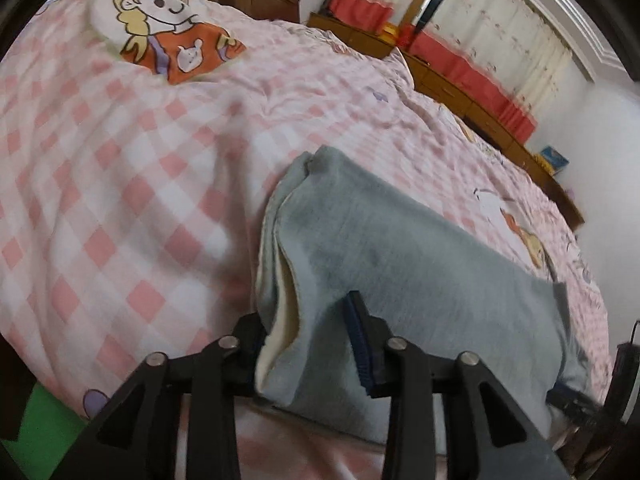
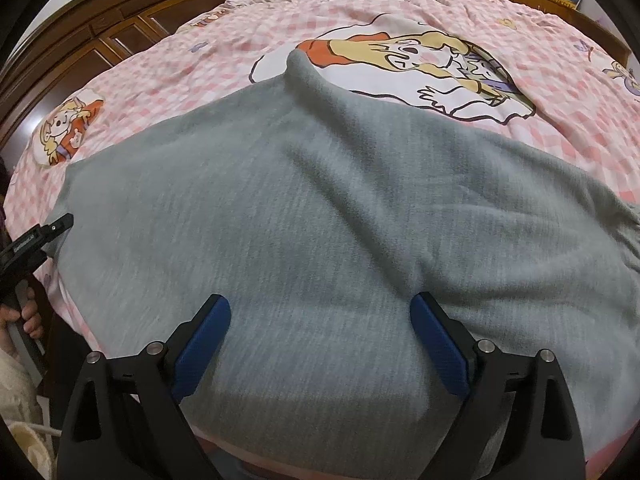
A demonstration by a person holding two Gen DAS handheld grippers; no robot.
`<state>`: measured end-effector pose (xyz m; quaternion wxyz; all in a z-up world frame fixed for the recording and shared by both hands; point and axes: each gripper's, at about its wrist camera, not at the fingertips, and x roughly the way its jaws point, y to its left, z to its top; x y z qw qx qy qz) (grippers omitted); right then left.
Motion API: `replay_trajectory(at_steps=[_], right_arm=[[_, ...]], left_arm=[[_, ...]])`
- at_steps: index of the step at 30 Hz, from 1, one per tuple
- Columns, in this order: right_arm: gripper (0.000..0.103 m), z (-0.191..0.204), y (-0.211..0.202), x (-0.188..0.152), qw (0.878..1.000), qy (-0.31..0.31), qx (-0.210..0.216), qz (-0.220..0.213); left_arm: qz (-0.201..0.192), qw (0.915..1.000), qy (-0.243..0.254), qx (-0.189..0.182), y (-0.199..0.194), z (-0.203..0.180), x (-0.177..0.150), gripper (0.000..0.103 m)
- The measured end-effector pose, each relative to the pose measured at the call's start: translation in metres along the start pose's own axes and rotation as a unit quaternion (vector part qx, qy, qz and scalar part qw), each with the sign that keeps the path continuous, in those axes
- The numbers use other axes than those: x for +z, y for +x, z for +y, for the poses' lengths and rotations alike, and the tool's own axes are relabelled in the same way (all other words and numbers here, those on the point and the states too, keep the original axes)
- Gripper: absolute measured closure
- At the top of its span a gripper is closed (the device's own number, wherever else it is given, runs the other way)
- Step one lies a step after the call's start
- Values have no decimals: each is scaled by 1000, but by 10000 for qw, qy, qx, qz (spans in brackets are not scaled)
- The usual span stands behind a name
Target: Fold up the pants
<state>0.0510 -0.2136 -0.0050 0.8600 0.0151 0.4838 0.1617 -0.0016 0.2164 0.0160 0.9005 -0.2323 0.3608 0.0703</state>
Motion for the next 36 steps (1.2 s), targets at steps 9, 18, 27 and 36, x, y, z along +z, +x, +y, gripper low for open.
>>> replay_trajectory(at_steps=[9,18,27,36], right_arm=[[11,-4,-8,0,9998,108,149,-45],[30,-14,-45,0,9960,598,657,-55],[30,-10,-59,30,9919,731,1036,-27],[29,28,-6,66,9676,1165,2032,937]], left_arm=[[-315,9977,434,-408,-52,-34,14,96],[-402,9850,1043,-1316,-86,-131,27,96],[617,9742,1191,-1817,-20,-207,-26,96],[1130,9725,1186,-1653,18,-209,-60,96]])
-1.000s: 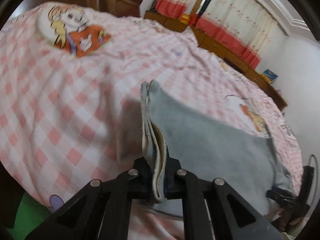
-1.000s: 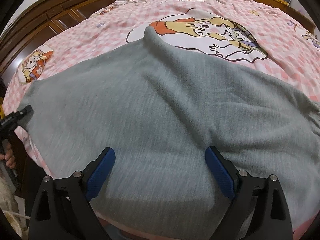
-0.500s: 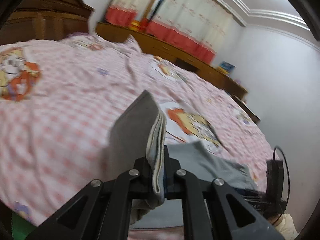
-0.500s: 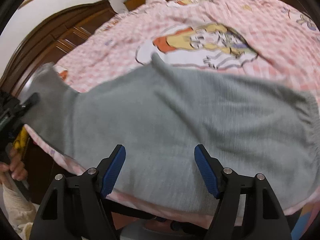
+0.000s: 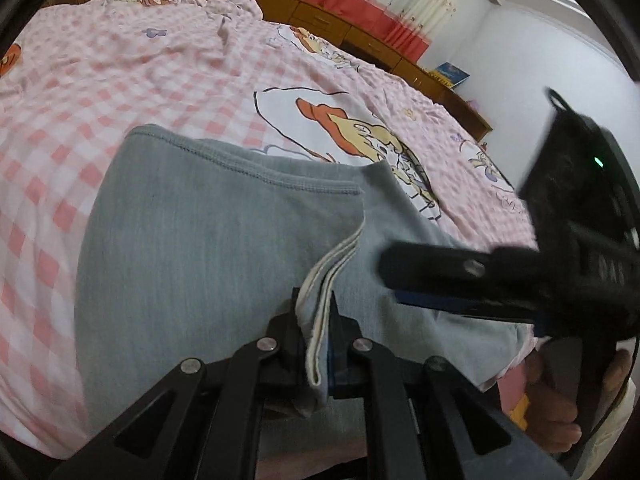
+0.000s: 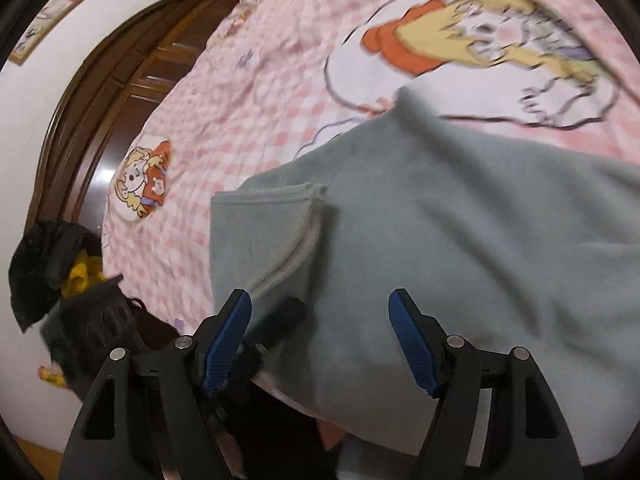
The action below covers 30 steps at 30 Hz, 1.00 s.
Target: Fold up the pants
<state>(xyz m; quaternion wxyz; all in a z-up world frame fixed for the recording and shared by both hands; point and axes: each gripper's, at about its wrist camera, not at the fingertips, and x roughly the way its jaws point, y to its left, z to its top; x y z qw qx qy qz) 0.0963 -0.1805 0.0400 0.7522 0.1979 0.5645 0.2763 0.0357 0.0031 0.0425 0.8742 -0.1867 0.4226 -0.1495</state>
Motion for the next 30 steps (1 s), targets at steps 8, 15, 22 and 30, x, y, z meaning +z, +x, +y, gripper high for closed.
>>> replay_trajectory(at_steps=[8,15,22,30], right_arm=[[30,27,36,10,9990,-150,-207,371],[97,47,39,9,9955,-569,-562,515],[98,92,15,18,9948,-863,-468,283],[98,167,-6,24,9884,-1438,-459,184]], left_arm=[[3,9996,92,-259,-11,1,-8,90],[-114,9998,171,-32,-41,9,-22,58],[-509,9954,-79,809,-76,38,-33,23],[-548,9937,-297,935,-84,43,-43,16]])
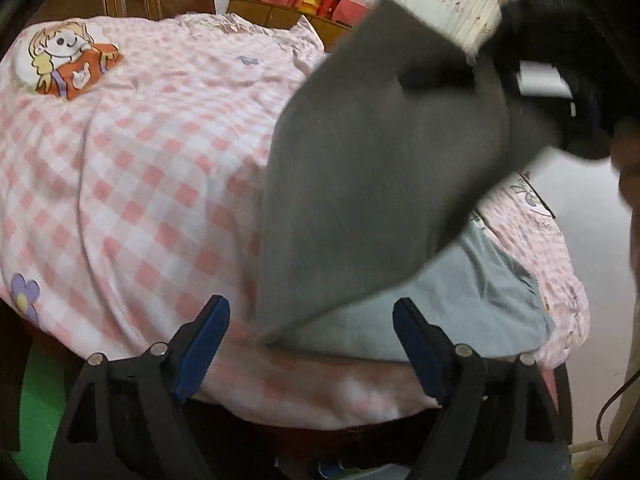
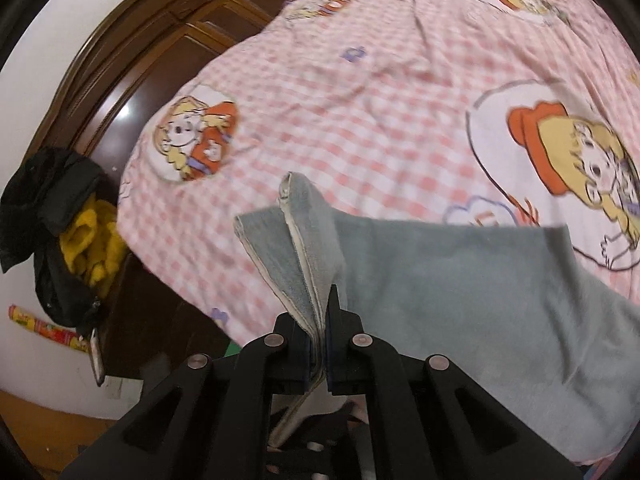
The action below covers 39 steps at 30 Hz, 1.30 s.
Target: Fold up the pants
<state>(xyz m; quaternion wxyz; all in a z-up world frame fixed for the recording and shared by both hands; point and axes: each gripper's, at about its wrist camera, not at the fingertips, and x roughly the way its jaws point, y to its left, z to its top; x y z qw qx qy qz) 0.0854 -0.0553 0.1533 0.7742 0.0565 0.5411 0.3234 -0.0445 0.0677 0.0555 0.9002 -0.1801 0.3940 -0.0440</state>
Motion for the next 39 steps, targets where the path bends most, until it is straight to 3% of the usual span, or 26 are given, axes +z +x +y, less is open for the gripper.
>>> replay_trajectory(at_steps=[3,5,9,13,23,31,39], right_arm=[[98,18,-9,6,9999,-88,96,-36],[98,27,-16,9,9997,-164,126,-87],[98,37,-41,14,9989,-249,218,-326],[98,30,-72,18,9977,-205,205,-607],[98,-12,-132,22,9957,123,109,-907],[98,-89,-186,-15,9920,395,-120,-1192],[98,-218,-197,-81,9811,1345,-301,-1355]], left_arm=[[24,9998,120,-126,2,-8,-3,15],[19,9999,149,20,8,-10,-5,14],[152,9995,-187,185,28,-2,-3,14],[288,9990,-321,137,43,-2,-3,14],[314,9991,235,184,61,-42,-3,13],[188,9975,532,435,56,-59,-9,10],[501,9877,1248,799,74,-88,-22,9]])
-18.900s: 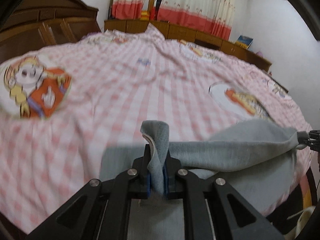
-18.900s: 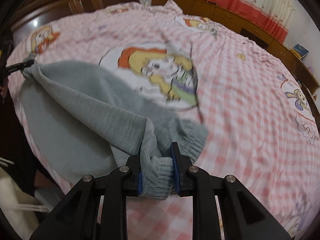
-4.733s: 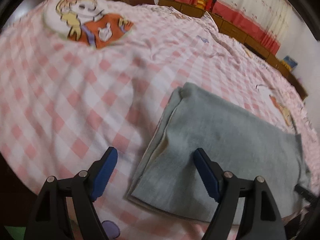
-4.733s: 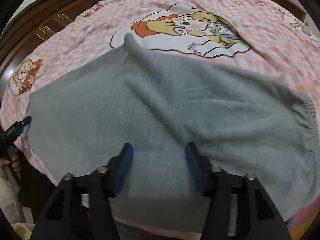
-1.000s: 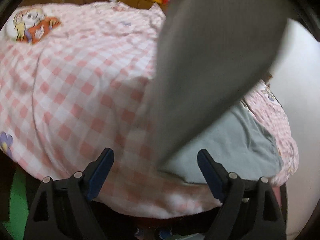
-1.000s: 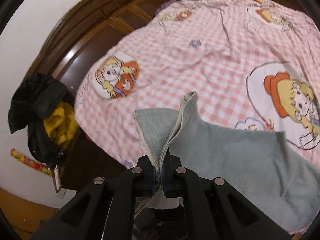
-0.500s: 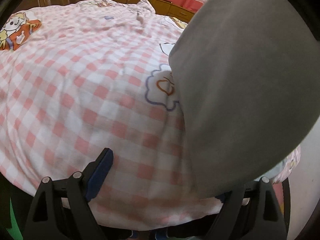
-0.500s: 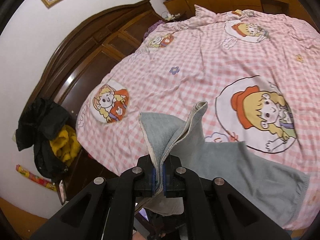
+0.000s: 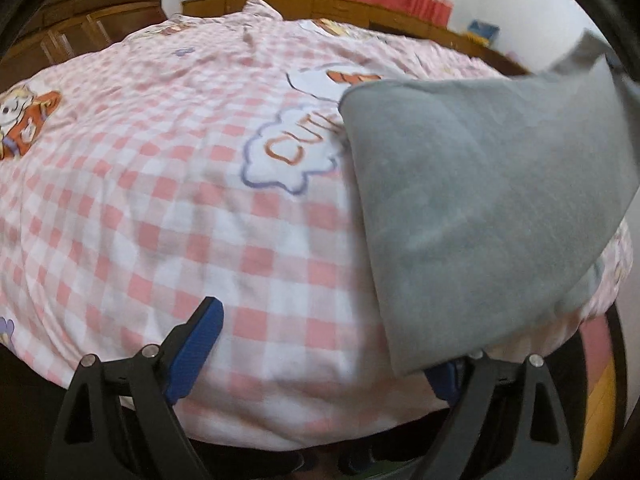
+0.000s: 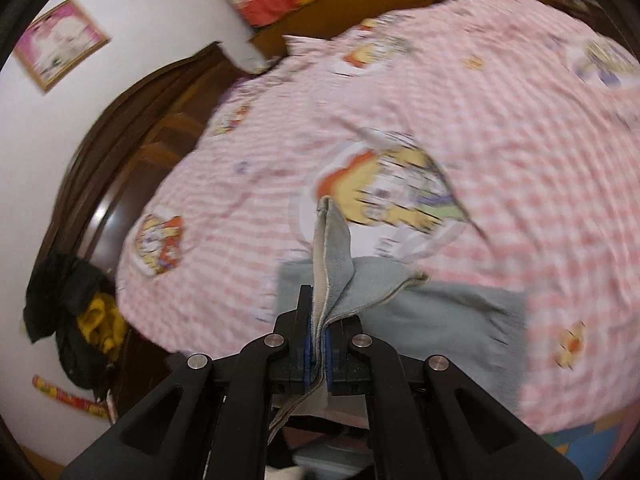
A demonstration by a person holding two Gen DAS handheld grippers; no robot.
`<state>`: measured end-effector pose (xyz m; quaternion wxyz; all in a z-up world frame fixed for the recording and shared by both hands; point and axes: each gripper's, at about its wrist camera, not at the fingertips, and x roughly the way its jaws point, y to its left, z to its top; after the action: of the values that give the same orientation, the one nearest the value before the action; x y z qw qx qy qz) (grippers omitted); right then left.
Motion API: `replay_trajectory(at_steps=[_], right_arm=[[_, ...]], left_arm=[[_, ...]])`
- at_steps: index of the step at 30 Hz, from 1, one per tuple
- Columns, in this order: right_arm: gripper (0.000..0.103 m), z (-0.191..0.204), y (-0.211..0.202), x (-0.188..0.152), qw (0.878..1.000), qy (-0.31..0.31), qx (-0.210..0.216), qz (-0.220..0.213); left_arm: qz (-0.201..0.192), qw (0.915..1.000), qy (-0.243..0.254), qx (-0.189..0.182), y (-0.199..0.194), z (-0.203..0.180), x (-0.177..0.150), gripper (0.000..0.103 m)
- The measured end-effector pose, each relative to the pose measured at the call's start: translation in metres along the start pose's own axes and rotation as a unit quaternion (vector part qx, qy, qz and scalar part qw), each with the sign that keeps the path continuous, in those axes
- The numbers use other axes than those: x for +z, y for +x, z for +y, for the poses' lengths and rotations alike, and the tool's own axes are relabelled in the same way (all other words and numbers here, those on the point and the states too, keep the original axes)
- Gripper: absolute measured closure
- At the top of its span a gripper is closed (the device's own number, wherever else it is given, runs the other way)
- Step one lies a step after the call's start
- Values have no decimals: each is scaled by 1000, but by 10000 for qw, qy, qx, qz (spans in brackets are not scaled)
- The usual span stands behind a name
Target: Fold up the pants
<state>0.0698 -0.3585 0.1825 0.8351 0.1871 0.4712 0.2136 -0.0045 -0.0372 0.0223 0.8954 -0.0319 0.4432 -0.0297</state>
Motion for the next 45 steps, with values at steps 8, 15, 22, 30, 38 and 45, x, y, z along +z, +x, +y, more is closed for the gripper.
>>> replay_trajectory(at_steps=[8,15,22,30,38,45], right_arm=[[98,-102,31,-34,9984,521,-126,199],[91,-158,66,-60,9931,963,-441,501],[82,-168,45,-84,9918,1243,49,282],[71,-145,42,-109,9955,899,-51,294],[68,-148,41,-122,9924,1229,17,-73],[57,-158,24,-125,9885,1472,155,-302]], left_arm=[[87,9993,333,107,4,-12,-2,9],[136,9978,650,95,-8,-16,-5,9],[58,9966,825,-58,-38,-13,0,10],[-154,9970,747,-158,-62,-8,3,10],[-239,9972,636,-311,-47,-17,35,10],[17,9973,713,-193,2,-40,53,10]])
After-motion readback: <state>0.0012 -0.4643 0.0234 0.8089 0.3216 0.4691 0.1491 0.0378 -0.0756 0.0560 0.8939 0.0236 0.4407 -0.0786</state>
